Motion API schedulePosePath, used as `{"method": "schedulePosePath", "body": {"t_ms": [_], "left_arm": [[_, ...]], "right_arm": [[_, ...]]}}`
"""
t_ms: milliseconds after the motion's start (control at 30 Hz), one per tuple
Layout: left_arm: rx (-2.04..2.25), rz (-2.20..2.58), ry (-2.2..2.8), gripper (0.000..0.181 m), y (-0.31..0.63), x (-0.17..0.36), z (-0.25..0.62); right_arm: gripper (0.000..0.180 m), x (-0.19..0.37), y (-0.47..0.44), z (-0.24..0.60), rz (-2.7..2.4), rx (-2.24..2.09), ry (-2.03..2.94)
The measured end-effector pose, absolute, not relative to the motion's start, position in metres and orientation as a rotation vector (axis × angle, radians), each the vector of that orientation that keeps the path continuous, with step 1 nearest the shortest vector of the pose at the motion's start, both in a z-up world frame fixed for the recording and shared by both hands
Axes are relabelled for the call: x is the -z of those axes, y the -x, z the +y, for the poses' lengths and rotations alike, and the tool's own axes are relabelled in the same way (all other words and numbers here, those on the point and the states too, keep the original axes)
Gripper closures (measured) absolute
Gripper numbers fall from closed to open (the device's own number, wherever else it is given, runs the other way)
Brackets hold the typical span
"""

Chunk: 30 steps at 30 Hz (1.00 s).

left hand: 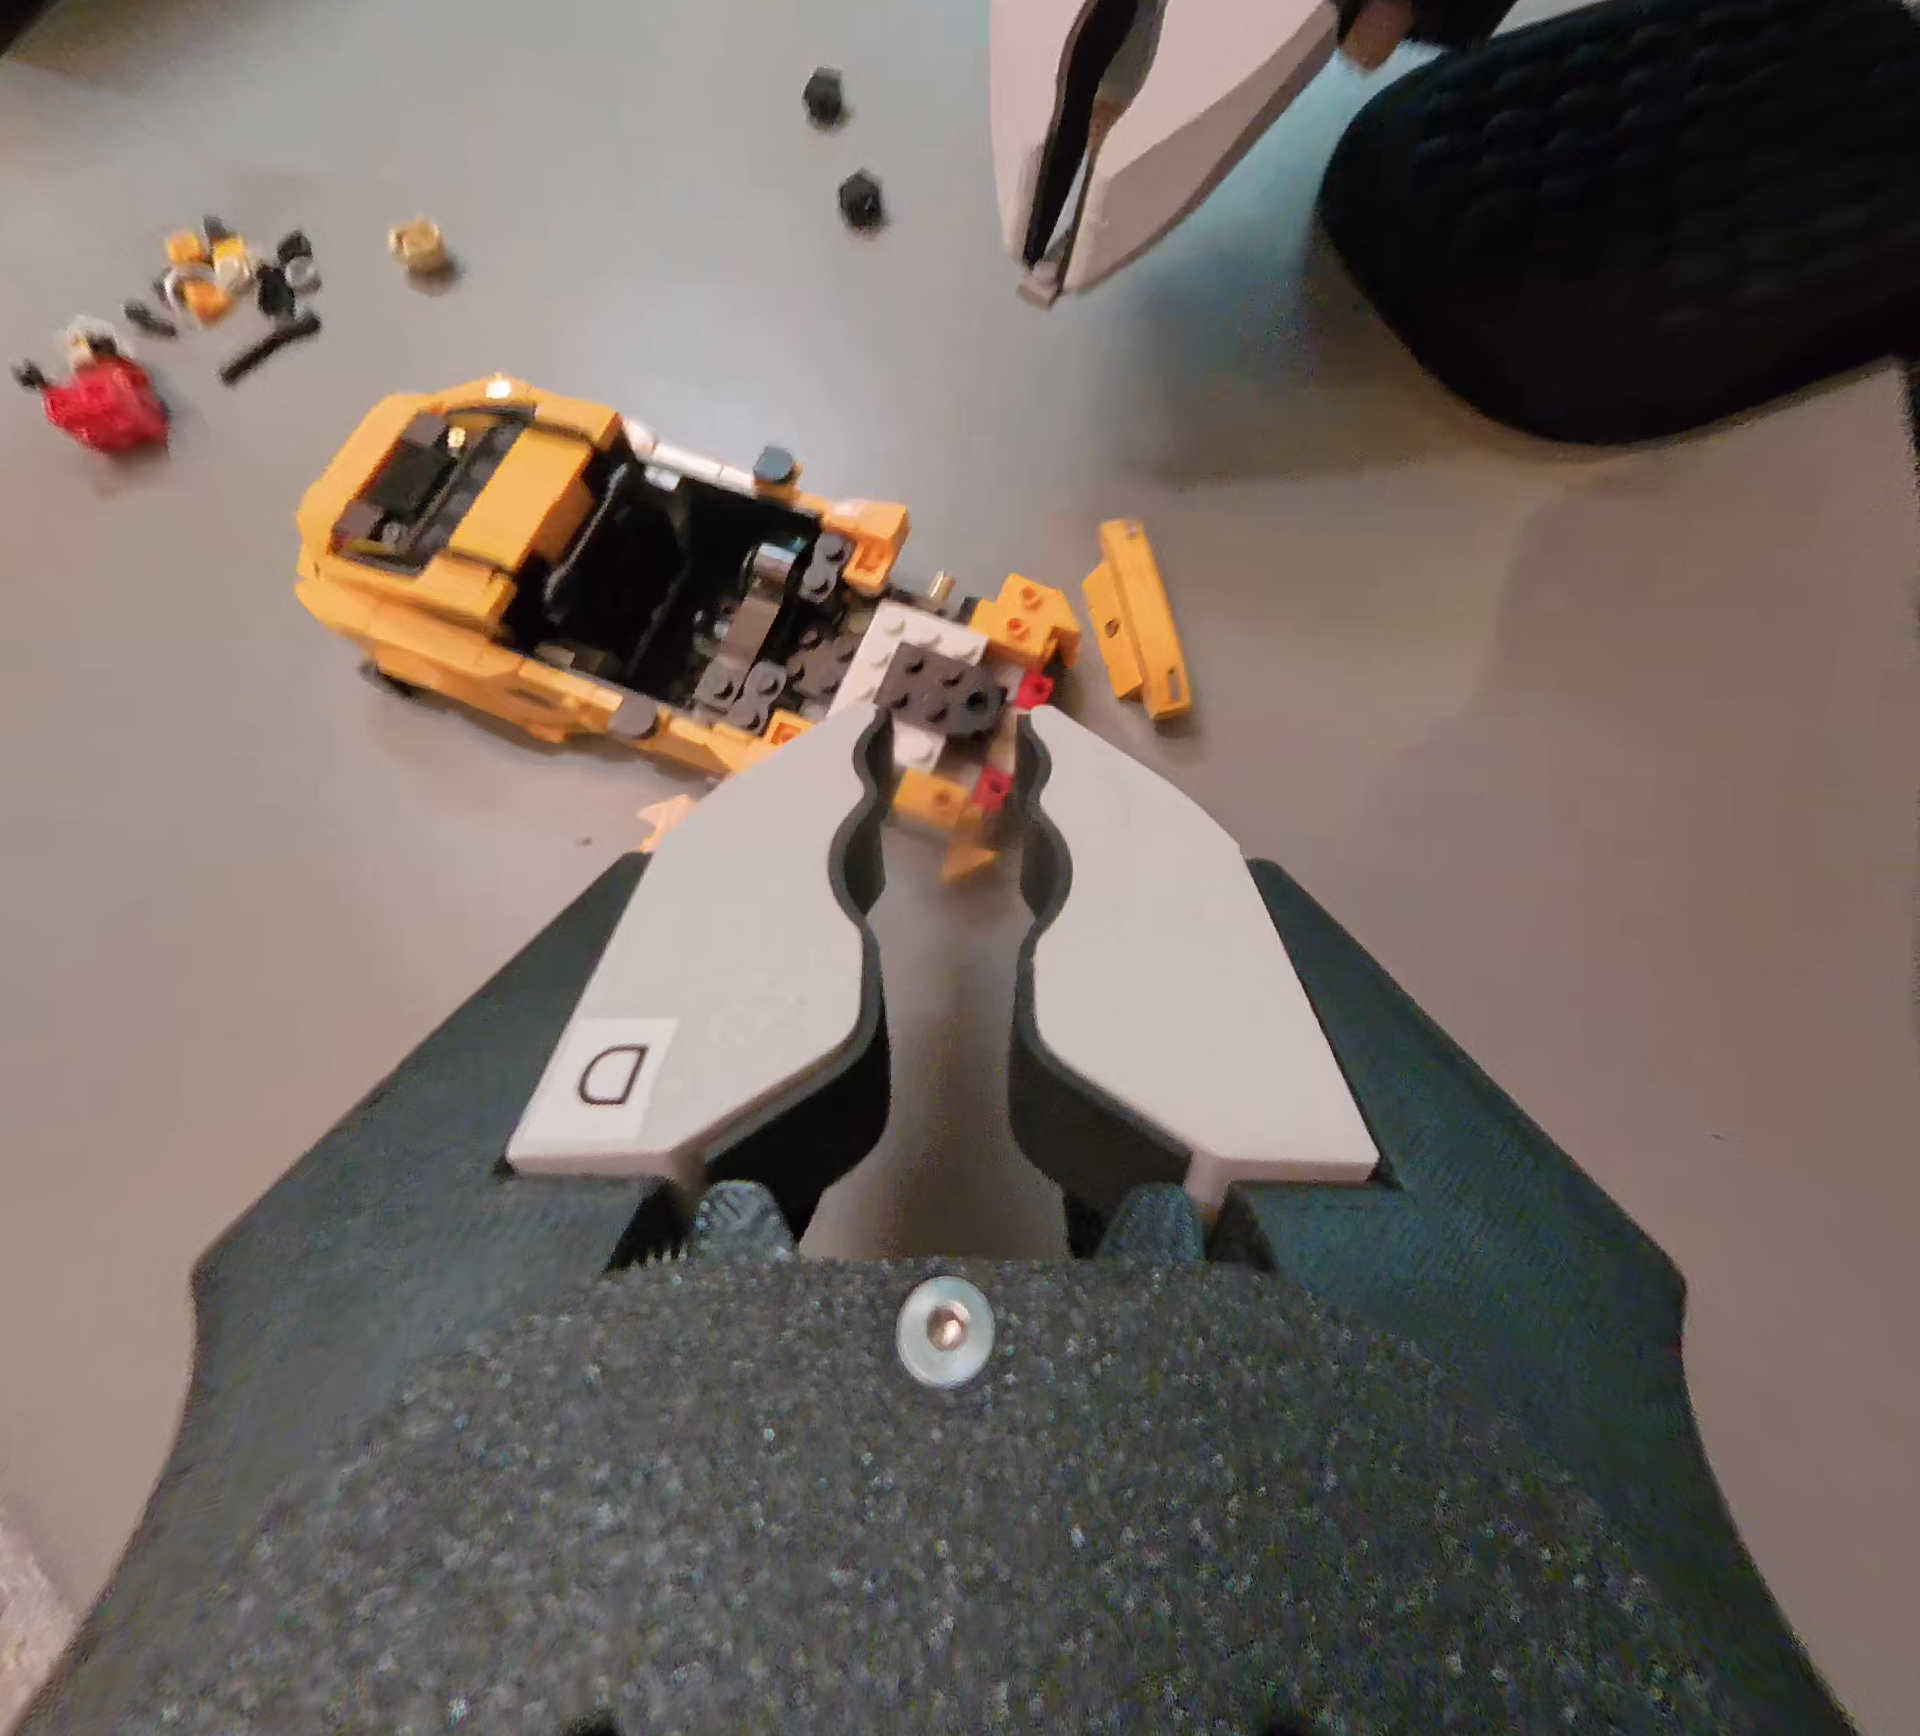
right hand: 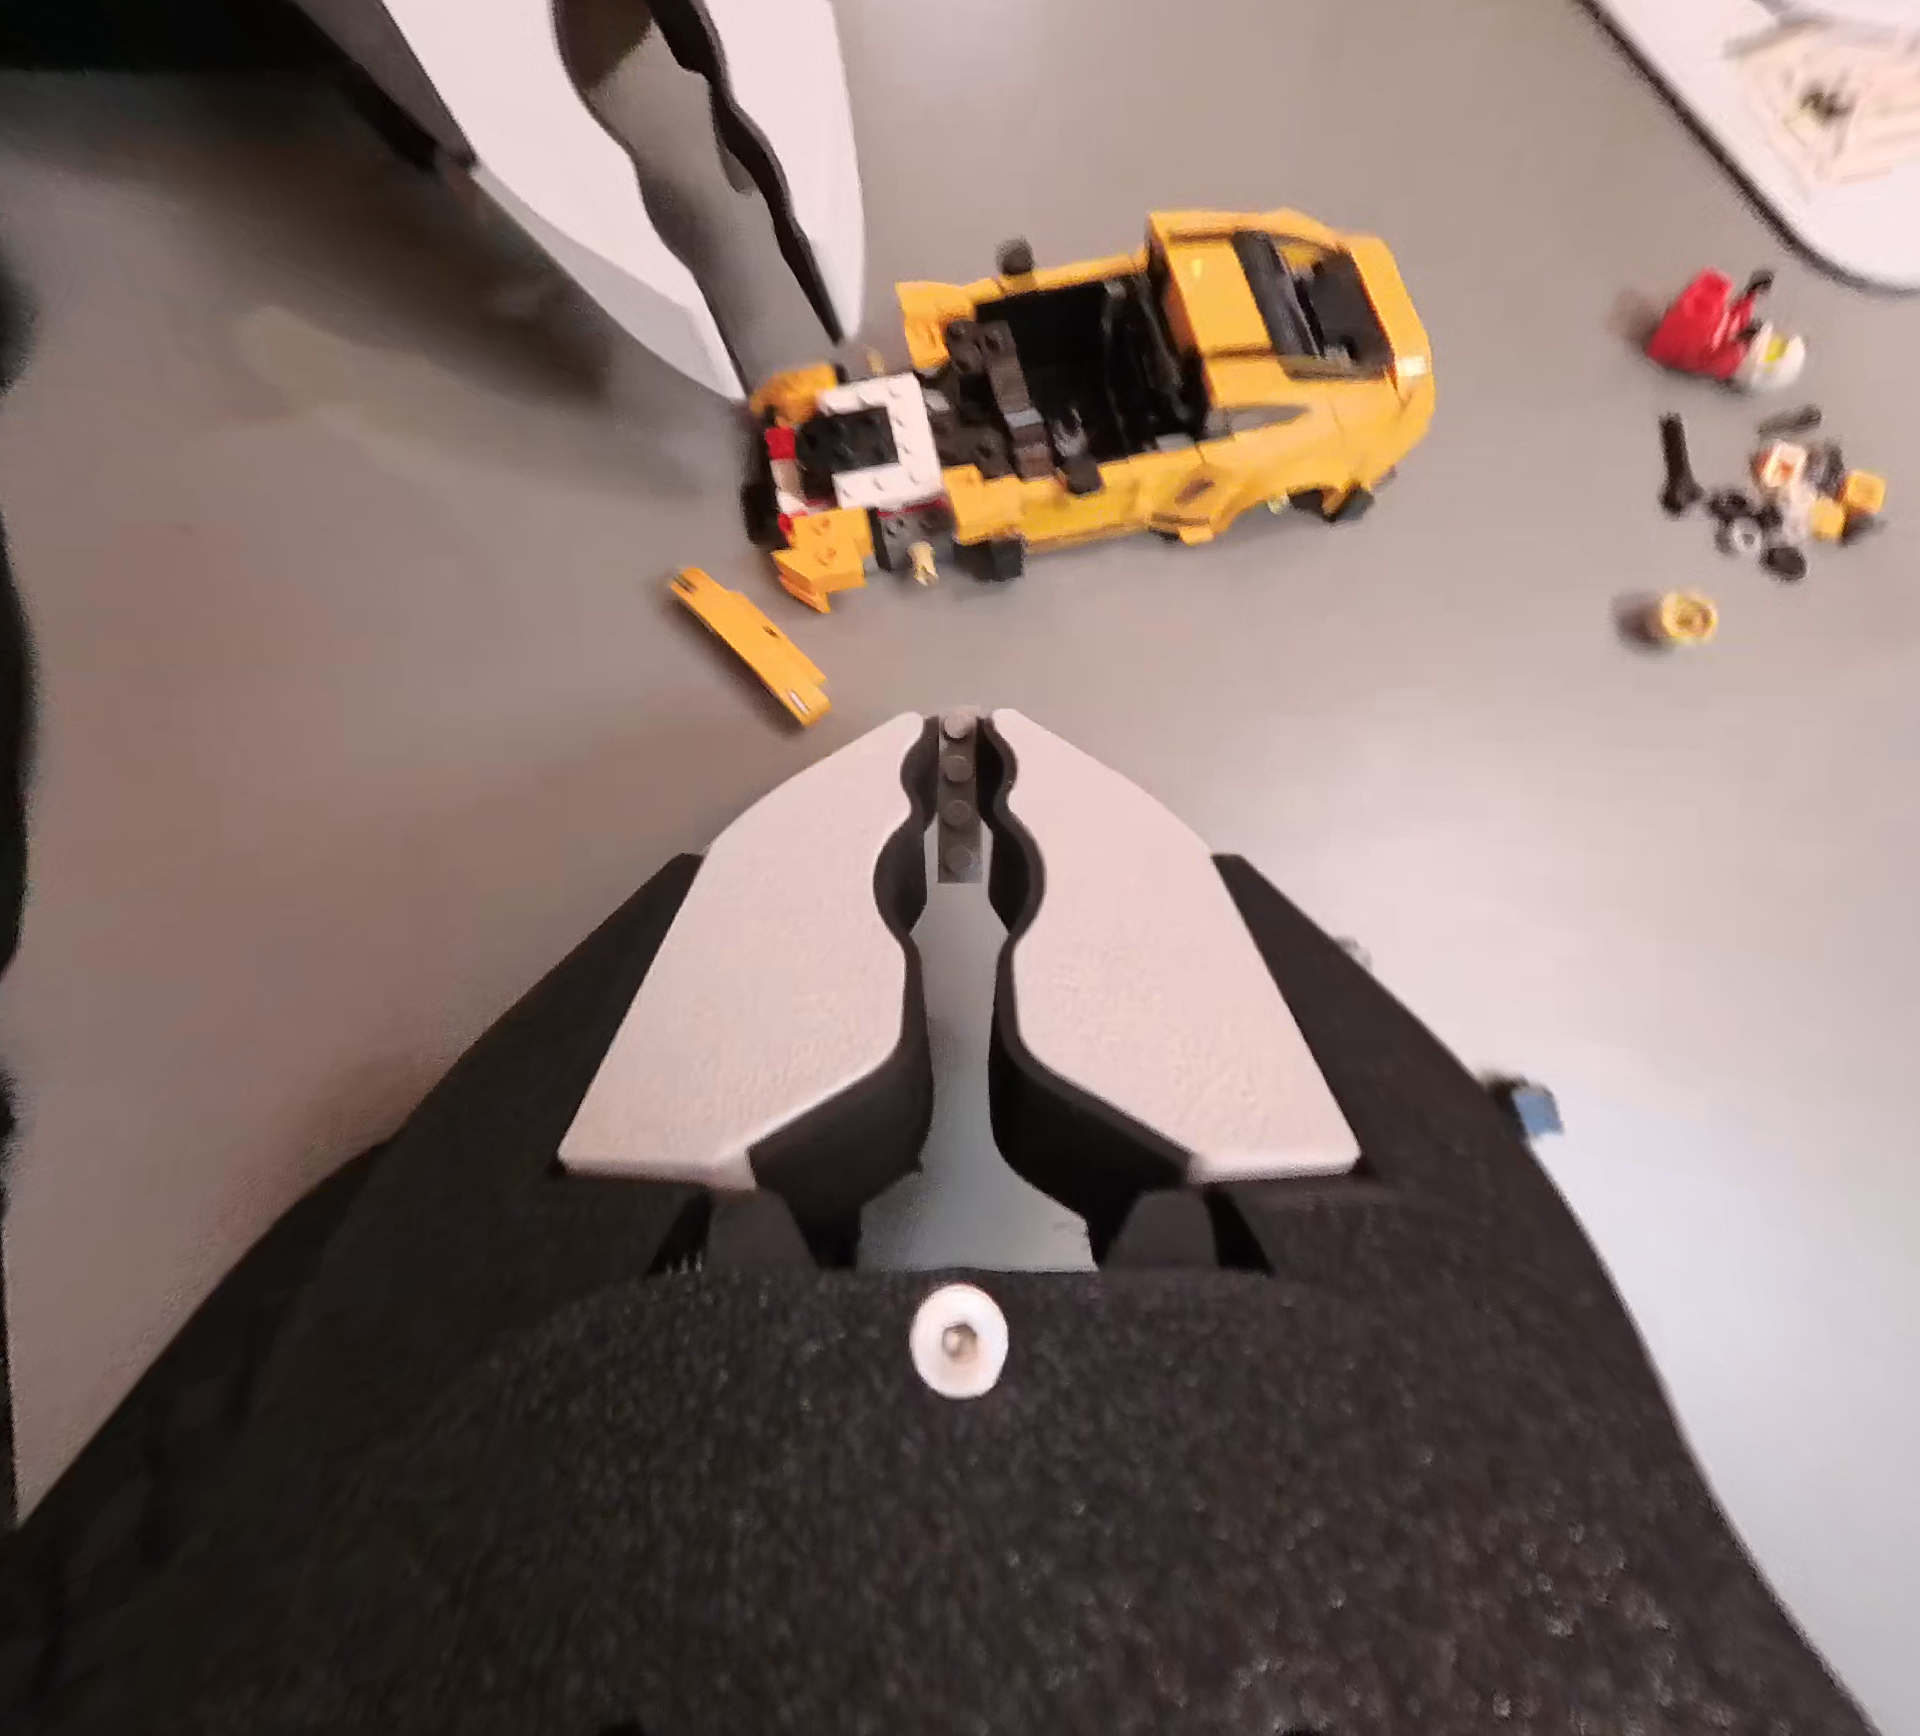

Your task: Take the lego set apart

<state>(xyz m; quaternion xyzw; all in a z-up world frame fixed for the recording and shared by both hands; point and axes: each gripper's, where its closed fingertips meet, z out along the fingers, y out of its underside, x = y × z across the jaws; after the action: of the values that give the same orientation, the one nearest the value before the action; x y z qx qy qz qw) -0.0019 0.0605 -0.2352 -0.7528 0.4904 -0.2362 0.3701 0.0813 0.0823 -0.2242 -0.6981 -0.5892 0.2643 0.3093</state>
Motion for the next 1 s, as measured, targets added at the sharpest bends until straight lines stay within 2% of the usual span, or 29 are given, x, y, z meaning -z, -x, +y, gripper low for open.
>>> {"method": "schedulePosePath", "body": {"t_ms": [100, 433, 733, 867, 1000], "left_arm": [[0.709, 1.285, 1.835, 0.161, -0.012, 0.218, 0.047], [1.467, 1.003, 1.911, 0.163, -0.037, 0.194, 0.013], [1.71, 0.886, 1.962, 0.177, -0.035, 0.192, 0.005], [1.638, 0.902, 1.996, 0.177, -0.022, 0.191, 0.006], [1.077, 0.952, 2.16, 0.177, 0.041, 0.213, 0.028]], "right_arm": [[0.173, 0.213, -0.064, 0.063, -1.579, -0.731, 1.679], [0.173, 0.198, -0.028, 0.019, -1.706, -0.608, 1.257], [0.173, 0.191, -0.025, 0.01, -1.696, -0.598, 1.131], [0.172, 0.191, -0.024, 0.012, -1.665, -0.618, 1.134], [0.165, 0.198, -0.032, 0.029, -1.607, -0.642, 1.266]]}}
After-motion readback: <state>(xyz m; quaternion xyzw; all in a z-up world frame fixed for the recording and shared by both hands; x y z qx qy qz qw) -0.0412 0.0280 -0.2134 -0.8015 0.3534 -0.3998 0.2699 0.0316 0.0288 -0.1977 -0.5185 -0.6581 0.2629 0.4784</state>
